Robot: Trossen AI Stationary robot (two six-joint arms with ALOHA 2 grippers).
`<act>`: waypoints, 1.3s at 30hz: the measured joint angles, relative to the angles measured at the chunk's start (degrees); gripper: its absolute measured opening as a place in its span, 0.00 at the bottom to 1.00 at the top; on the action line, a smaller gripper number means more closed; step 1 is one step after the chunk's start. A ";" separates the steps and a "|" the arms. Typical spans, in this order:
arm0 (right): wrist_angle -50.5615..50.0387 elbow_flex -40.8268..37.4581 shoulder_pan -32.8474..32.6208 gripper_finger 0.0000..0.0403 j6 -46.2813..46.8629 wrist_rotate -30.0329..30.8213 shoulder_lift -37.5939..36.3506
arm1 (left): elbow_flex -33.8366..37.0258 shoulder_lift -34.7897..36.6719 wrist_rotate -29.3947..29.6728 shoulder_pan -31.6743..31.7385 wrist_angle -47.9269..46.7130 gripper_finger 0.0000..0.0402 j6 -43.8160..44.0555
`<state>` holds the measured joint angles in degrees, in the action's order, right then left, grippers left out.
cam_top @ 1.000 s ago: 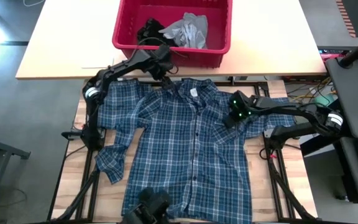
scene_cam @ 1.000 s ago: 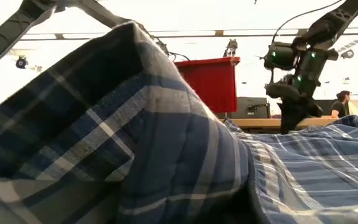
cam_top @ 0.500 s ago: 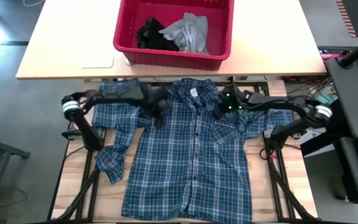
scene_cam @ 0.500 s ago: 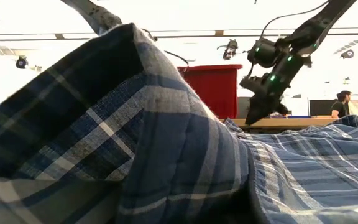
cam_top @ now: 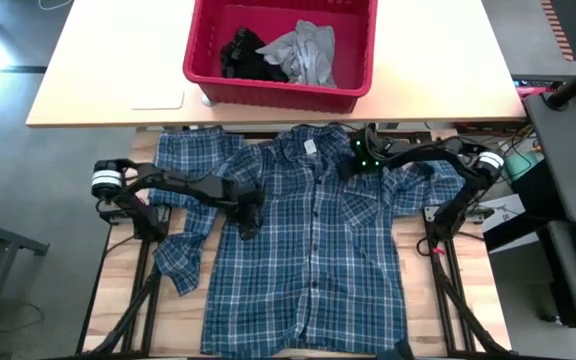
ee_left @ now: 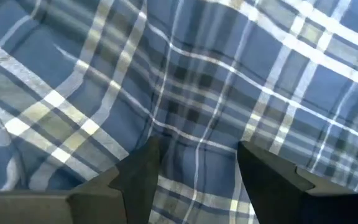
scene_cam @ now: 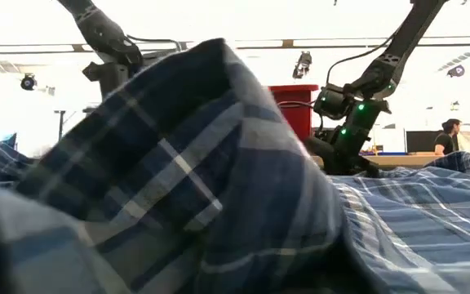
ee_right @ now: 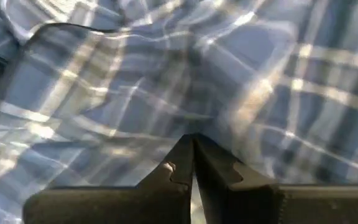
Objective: Fold Laundry from Bin
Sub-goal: Fold the blue patterned long sleeve shirt
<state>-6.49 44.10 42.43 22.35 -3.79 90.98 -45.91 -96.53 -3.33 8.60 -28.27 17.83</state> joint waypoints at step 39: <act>16.40 13.81 -8.45 0.02 -9.70 -13.98 2.51 | -1.02 14.71 6.87 9.45 8.29 0.51 4.10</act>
<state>9.90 57.91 33.98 12.66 -17.78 93.48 -46.94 -81.82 3.54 18.05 -19.98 21.92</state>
